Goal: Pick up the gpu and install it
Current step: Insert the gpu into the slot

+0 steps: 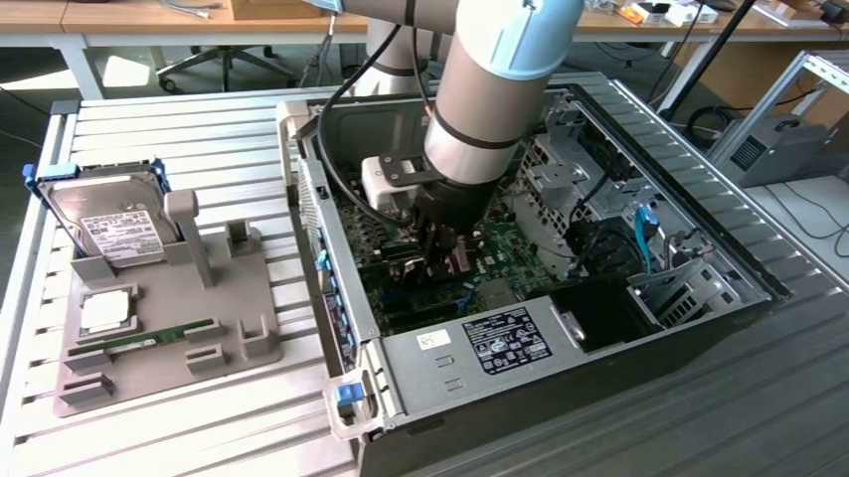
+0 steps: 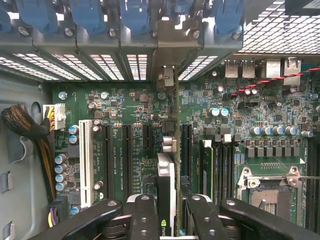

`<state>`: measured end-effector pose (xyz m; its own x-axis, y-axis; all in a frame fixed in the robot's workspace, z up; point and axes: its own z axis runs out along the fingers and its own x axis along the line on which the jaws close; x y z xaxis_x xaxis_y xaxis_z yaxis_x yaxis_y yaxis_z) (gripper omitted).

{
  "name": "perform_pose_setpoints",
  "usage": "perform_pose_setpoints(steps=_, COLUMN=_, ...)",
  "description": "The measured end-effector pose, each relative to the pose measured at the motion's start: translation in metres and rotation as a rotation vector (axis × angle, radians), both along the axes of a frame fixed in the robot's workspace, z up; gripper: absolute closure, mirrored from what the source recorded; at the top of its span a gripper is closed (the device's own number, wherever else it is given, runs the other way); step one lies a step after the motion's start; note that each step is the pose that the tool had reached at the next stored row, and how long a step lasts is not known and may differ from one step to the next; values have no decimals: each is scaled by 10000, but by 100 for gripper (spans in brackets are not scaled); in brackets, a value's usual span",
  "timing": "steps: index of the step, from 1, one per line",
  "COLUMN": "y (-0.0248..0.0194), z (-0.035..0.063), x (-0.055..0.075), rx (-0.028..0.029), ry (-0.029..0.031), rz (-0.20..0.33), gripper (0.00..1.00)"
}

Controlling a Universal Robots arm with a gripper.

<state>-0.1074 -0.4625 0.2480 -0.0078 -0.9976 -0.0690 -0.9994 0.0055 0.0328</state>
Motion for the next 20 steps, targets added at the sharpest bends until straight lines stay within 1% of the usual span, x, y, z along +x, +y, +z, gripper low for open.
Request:
perform_pose_setpoints(steps=5, y=0, z=-6, x=-8, rx=1, ry=-12, rz=1, gripper=73)
perform_pose_setpoints(steps=6, y=0, z=-8, x=-21, rx=-14, ry=-25, rz=0, gripper=73)
perform_pose_setpoints(steps=8, y=0, z=-9, x=-24, rx=-20, ry=-29, rz=1, gripper=73)
perform_pose_setpoints(steps=9, y=0, z=-9, x=-27, rx=-27, ry=-42, rz=-1, gripper=73)
perform_pose_setpoints(steps=13, y=-1, z=-10, x=-32, rx=-30, ry=-49, rz=2, gripper=73)
perform_pose_setpoints(steps=14, y=-1, z=-10, x=-36, rx=-35, ry=-58, rz=-2, gripper=73)
perform_pose_setpoints(steps=15, y=-2, z=-11, x=-39, rx=-51, ry=-69, rz=-3, gripper=73)
perform_pose_setpoints(steps=16, y=-2, z=-11, x=-42, rx=-68, ry=-66, rz=-2, gripper=73)
perform_pose_setpoints(steps=20, y=-2, z=-11, x=-44, rx=-81, ry=-59, rz=-1, gripper=73)
